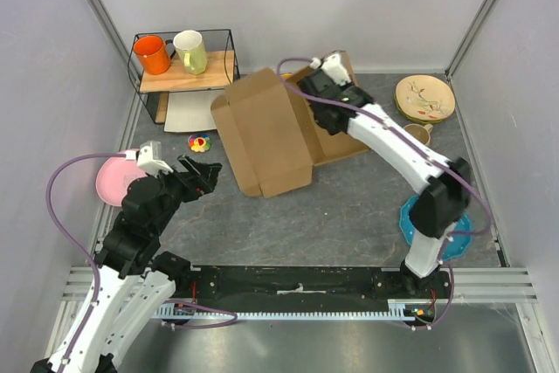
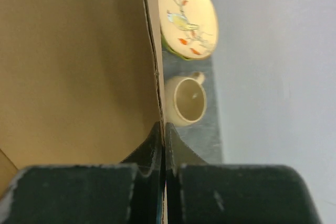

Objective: Fold the paper box

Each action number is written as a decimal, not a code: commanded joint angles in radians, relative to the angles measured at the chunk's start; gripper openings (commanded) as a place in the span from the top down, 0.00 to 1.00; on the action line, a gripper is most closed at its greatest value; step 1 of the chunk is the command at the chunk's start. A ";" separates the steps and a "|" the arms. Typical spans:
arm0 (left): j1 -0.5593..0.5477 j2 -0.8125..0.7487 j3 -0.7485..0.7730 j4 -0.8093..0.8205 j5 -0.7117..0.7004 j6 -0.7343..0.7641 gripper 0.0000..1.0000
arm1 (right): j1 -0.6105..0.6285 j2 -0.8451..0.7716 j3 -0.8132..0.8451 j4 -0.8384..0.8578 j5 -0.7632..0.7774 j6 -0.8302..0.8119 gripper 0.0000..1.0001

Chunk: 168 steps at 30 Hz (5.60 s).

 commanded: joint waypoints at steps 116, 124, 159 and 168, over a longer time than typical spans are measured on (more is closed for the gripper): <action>-0.001 0.104 -0.064 0.045 0.061 -0.038 0.15 | -0.432 0.286 -0.270 0.398 -0.400 0.352 0.66; -0.001 0.082 -0.081 0.044 0.075 -0.049 0.15 | -0.423 0.156 -0.387 0.441 -0.427 0.407 0.91; -0.001 0.009 -0.058 -0.070 0.007 -0.051 0.15 | 0.342 -0.069 -0.557 0.522 -0.310 0.426 0.97; -0.001 -0.007 -0.051 -0.093 -0.036 -0.049 0.14 | 0.348 -0.131 -0.548 0.502 -0.261 0.436 0.46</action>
